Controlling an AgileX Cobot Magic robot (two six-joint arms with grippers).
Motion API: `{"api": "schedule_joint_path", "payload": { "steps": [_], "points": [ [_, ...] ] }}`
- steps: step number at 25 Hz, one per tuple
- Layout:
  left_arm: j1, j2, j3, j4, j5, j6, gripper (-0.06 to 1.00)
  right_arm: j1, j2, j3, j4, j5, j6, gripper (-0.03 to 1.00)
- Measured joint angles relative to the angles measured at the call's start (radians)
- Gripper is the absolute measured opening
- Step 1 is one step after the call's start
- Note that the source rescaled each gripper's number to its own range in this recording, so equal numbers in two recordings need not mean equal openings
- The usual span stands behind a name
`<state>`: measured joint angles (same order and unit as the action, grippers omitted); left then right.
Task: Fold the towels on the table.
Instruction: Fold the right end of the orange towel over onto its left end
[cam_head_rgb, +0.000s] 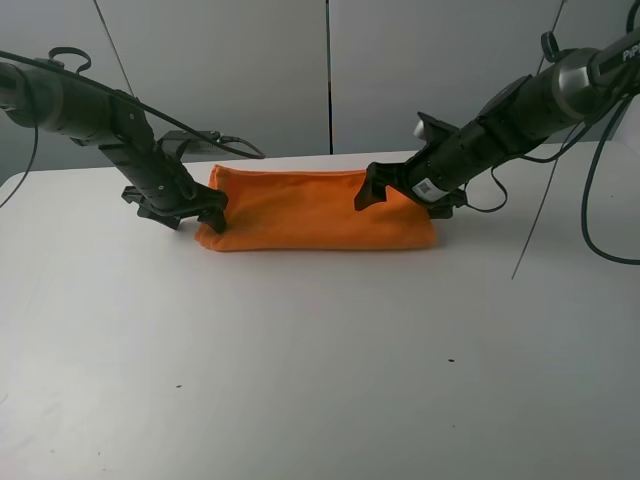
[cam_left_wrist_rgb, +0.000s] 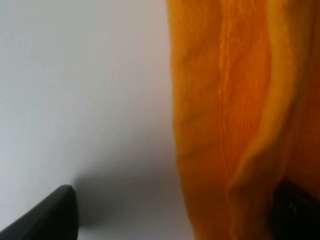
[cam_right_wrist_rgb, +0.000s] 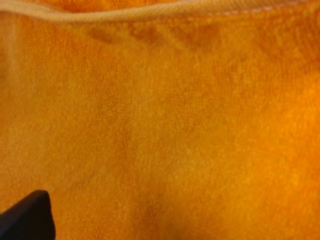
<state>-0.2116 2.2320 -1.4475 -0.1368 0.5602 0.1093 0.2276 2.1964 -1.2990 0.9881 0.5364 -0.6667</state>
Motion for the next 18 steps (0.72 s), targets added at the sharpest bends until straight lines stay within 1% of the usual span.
{"api": "schedule_joint_path", "payload": {
  "steps": [3, 6, 9, 10, 11, 13, 14, 17, 18],
  "points": [
    [0.000, 0.000, 0.000, 0.000, 0.002, 0.000, 0.99, 0.000, 0.001, 0.000, 0.028, 0.023, -0.030, 1.00],
    [0.000, 0.000, 0.000, 0.000, 0.002, 0.000, 0.99, 0.000, 0.002, 0.000, 0.078, 0.049, -0.084, 1.00],
    [0.000, 0.000, 0.000, 0.000, 0.002, 0.000, 0.99, 0.000, 0.002, 0.002, 0.096, 0.049, -0.098, 1.00],
    [0.000, 0.000, 0.000, 0.000, 0.002, 0.000, 0.99, 0.000, 0.002, 0.002, 0.096, 0.049, -0.100, 0.99],
    [0.000, 0.000, 0.000, 0.000, 0.002, 0.000, 0.99, 0.000, 0.003, 0.002, 0.096, 0.049, -0.102, 0.94],
    [0.000, 0.000, 0.000, 0.000, 0.002, 0.000, 0.99, 0.000, 0.007, 0.002, 0.096, 0.044, -0.104, 0.76],
    [0.000, 0.000, 0.000, 0.000, 0.002, 0.002, 0.99, 0.000, 0.009, 0.002, 0.096, 0.041, -0.104, 0.62],
    [0.000, 0.000, 0.000, 0.000, 0.004, 0.006, 0.99, 0.000, 0.013, 0.002, 0.093, 0.036, -0.104, 0.10],
    [0.000, 0.000, 0.000, 0.000, 0.006, 0.008, 0.99, 0.000, 0.013, 0.002, 0.093, 0.036, -0.104, 0.06]
  ]
}}
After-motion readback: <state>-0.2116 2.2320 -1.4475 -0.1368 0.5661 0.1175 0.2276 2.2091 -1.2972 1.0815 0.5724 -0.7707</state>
